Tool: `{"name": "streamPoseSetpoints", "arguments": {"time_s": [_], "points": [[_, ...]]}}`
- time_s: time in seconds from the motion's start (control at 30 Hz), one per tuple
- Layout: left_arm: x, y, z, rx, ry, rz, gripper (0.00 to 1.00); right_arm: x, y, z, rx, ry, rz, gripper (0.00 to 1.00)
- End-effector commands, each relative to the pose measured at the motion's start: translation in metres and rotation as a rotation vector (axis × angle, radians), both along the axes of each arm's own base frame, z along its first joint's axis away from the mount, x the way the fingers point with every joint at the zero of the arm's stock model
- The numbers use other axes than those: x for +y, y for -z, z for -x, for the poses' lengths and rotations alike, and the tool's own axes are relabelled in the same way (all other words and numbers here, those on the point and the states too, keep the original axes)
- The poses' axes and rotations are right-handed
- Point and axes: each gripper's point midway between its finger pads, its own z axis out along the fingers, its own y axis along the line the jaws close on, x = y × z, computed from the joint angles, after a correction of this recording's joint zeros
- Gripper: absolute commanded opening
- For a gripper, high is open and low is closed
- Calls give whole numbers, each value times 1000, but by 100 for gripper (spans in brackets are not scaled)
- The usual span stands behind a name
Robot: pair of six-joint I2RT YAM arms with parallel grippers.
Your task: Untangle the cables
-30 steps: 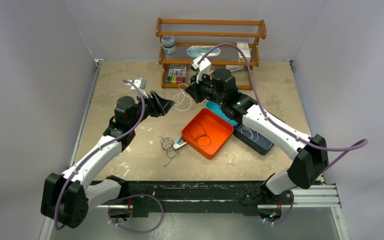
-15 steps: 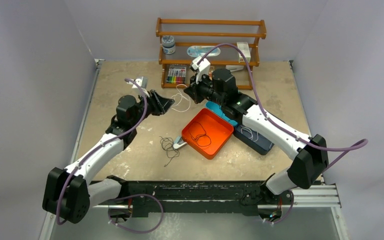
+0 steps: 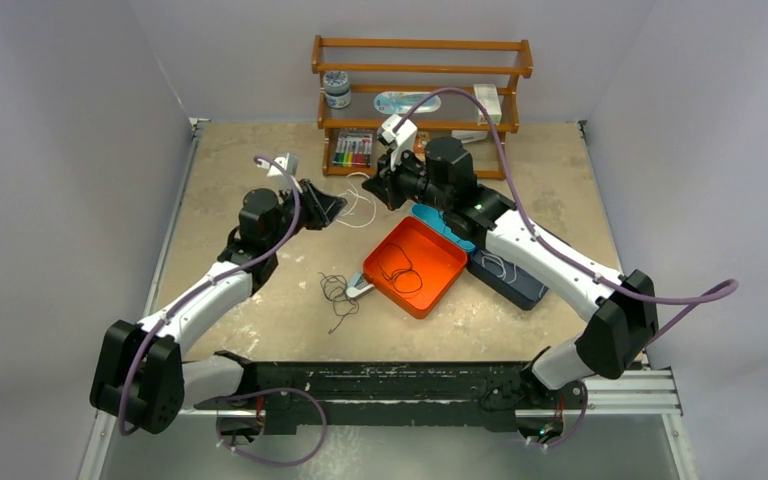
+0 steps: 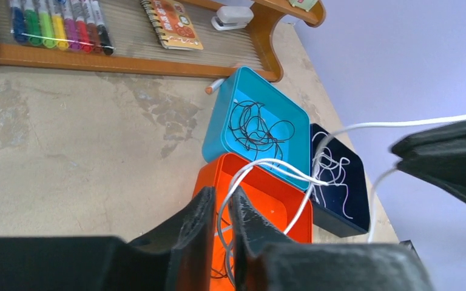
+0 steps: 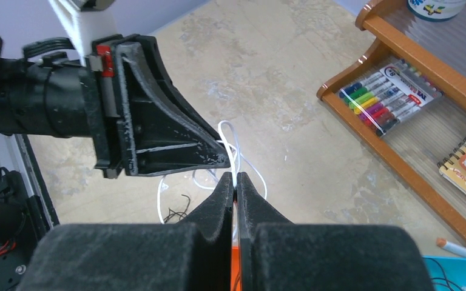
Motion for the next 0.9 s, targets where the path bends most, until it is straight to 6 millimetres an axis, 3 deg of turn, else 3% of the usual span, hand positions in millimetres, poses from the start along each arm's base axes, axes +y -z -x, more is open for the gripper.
{"name": "streamPoseSetpoints", "arguments": {"time_s": [0.0, 0.1, 0.3, 0.4, 0.63, 0.73, 0.87], "points": [[3, -13, -14, -30, -49, 5, 11, -2, -56, 14, -128, -50, -101, 0], [9, 3, -20, 29, -91, -37, 1, -5, -66, 19, -157, -55, -126, 0], [22, 29, -30, 128, -179, -101, 0, -22, -91, 26, -233, -10, -185, 0], [28, 35, -31, 147, -215, -120, 0, -44, -104, 24, -274, 103, -225, 0], [41, 47, -31, 187, -280, -160, 0, -98, -108, 15, -281, 384, -278, 0], [44, 48, -32, 192, -298, -160, 5, -101, -109, 18, -289, 384, -283, 0], [42, 48, -33, 194, -295, -153, 15, -89, -109, 24, -289, 310, -285, 0]]}}
